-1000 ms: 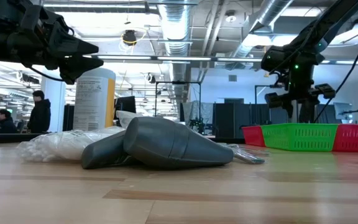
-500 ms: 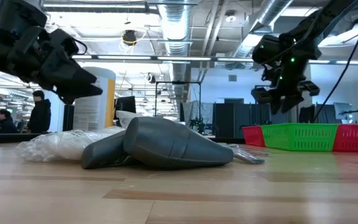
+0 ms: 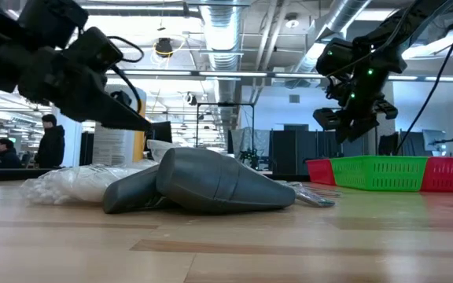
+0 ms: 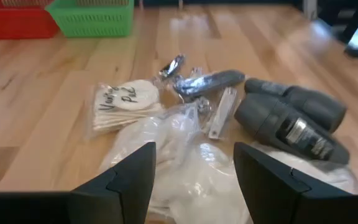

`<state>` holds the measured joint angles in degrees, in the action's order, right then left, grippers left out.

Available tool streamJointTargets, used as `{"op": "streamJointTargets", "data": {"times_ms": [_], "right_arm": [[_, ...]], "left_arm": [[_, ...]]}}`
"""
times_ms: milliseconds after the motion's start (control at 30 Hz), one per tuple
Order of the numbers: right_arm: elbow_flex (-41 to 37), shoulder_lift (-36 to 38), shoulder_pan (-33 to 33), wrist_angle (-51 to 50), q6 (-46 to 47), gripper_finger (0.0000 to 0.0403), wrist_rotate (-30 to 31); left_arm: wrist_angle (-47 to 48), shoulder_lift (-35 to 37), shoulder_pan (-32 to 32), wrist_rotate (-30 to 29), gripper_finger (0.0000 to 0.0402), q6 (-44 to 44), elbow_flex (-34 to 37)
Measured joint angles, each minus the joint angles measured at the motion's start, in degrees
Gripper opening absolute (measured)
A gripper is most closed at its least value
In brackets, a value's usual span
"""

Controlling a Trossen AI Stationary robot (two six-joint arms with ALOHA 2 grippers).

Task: Pick & Place Travel size toiletries
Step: Put the white cotton pack into the top red bin

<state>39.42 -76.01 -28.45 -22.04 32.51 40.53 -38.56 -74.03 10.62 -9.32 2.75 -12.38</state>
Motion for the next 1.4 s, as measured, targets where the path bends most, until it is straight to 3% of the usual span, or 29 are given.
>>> {"op": "streamJointTargets", "data": {"times_ms": [267,533,933,1400], "right_arm": [[0.0,0.0,0.82,0.33,-0.16,0.0133,0.0],[0.0,0.0,0.82,0.31,-0.16,0.0134,0.0],[0.0,0.0,0.82,1.19,-0.16,0.0129,0.0],[0.0,0.02,3.0,4.25,-3.14,0.0129,-0.01]], "left_arm": [[-0.15,-8.83,2.82,-5.35,0.0209,-6.16,-4.9],[0.0,-9.69,3.7,-11.69,0.0205,-10.02,-5.69],[0.34,-10.5,3.68,-9.85,0.0133,-10.61,-5.69],[-0.19,-14.35,3.55,-13.54,0.0107,-10.89,-5.65]]}}
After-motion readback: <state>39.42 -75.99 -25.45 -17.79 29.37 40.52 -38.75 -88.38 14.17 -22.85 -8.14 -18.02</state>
